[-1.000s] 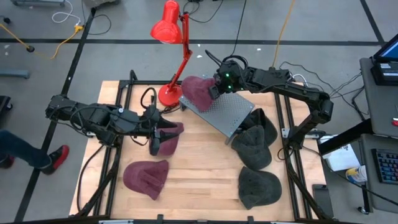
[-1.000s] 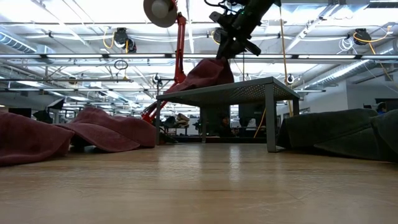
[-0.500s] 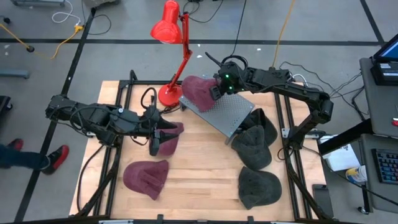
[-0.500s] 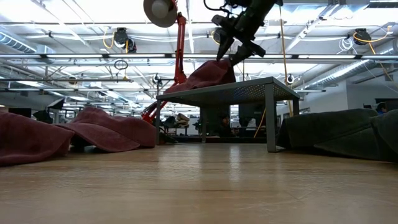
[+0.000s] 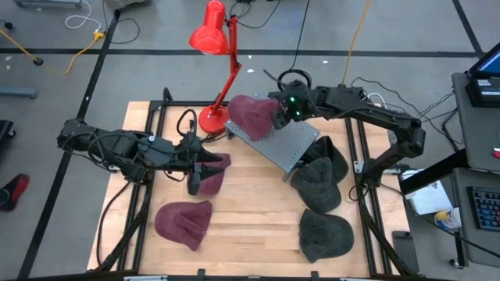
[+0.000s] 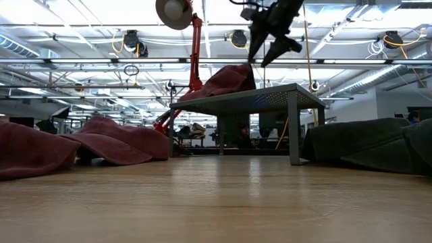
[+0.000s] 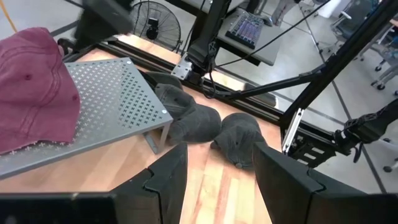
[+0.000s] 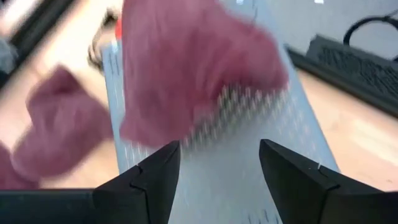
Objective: Pick & Place hat
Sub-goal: Stack the red cap on top of the red cap on the shelf
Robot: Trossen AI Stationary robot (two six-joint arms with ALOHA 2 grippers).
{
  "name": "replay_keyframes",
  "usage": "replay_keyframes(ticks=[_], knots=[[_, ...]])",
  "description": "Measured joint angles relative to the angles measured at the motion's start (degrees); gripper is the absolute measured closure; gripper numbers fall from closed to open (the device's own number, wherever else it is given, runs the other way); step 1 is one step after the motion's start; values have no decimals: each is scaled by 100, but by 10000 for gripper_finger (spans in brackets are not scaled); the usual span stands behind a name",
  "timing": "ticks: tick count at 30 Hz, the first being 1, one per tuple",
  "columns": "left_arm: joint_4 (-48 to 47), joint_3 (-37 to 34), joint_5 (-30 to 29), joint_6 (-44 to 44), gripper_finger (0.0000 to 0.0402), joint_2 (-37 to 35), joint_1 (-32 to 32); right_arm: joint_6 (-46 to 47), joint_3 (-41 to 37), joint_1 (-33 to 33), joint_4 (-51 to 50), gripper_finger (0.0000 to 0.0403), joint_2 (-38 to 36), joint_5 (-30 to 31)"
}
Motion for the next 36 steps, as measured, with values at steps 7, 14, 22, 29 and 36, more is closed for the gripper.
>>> replay_keyframes(ticks=[7,14,22,29,36], knots=[[4,0,60,-439,215,0,0,-180,-3,586,-701,191,-234,-2],[-2,0,439,-822,215,0,0,-253,-2,1273,-1092,190,-466,-51],[-298,0,917,-1353,215,0,-12,-250,-4,1734,-1284,191,-684,-993],[-1122,282,729,-1166,215,252,-273,-510,-4,1922,-1319,191,-703,-1212],[-2903,1262,627,-697,215,952,-411,-528,-4,1930,-1309,190,-699,-1210]])
